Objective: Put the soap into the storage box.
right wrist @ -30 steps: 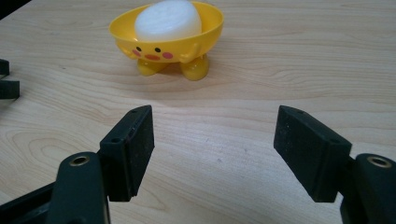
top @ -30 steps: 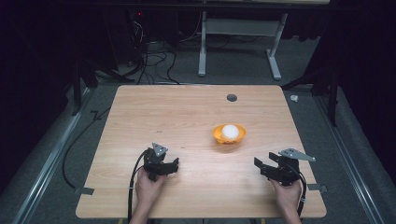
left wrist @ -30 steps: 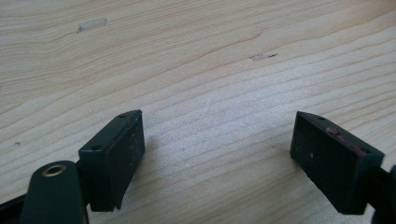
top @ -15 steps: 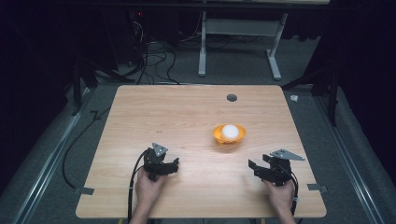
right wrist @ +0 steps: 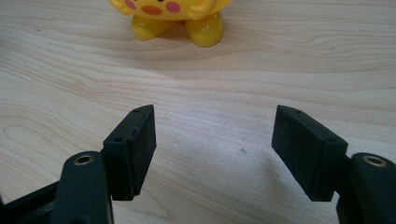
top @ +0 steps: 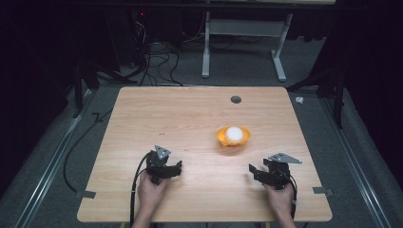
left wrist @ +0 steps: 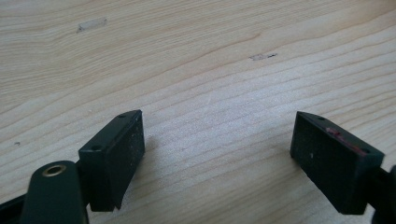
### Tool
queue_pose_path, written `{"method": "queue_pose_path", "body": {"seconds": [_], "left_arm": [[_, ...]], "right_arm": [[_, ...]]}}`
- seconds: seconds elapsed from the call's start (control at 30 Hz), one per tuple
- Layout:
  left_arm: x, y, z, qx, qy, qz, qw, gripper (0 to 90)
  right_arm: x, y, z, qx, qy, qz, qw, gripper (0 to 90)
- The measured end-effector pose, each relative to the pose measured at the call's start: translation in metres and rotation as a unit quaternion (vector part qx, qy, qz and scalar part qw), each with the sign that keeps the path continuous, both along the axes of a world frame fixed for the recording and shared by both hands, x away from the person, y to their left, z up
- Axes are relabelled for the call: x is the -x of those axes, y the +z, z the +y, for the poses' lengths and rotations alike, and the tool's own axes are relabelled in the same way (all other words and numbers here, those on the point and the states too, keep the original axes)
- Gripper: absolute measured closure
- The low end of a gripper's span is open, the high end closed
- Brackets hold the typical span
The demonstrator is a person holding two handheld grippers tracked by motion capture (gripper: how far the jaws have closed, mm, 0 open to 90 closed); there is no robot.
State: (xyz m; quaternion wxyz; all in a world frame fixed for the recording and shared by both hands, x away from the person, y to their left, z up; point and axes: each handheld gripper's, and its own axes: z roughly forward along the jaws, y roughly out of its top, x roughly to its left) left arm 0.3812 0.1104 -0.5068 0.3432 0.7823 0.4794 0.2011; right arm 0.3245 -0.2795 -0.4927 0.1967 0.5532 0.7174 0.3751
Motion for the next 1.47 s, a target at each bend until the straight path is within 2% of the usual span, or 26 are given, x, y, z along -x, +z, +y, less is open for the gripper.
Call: {"method": "queue_pose_path", "body": {"seconds": [0.27,0.47,0.7,0.87,1.47], "left_arm": [[0.0,0.0,0.0,0.0,0.0,0.0,1.0,18.2],[0.0,0.0,0.0,0.0,0.0,0.0,1.0,18.1],[0.0,0.0,0.0,0.0,0.0,0.0,1.0,18.2],[0.0,0.0,0.0,0.0,0.0,0.0,1.0,18.1],[0.0,0.0,0.0,0.0,0.0,0.0,1.0,18.1]], "right_arm": [[-0.003,-0.008,0.003,0.013,-0.002,0.009,0.9999,31.2],[-0.006,-0.008,0.006,0.027,-0.002,0.009,0.9996,30.9],[-0.006,-0.009,0.011,0.05,-0.002,0.009,0.9987,30.1],[-0.006,-0.009,0.017,0.08,0.001,0.006,0.9968,28.8],[-0.007,-0.01,0.017,0.079,0.005,0.008,0.9968,27.3]]}}
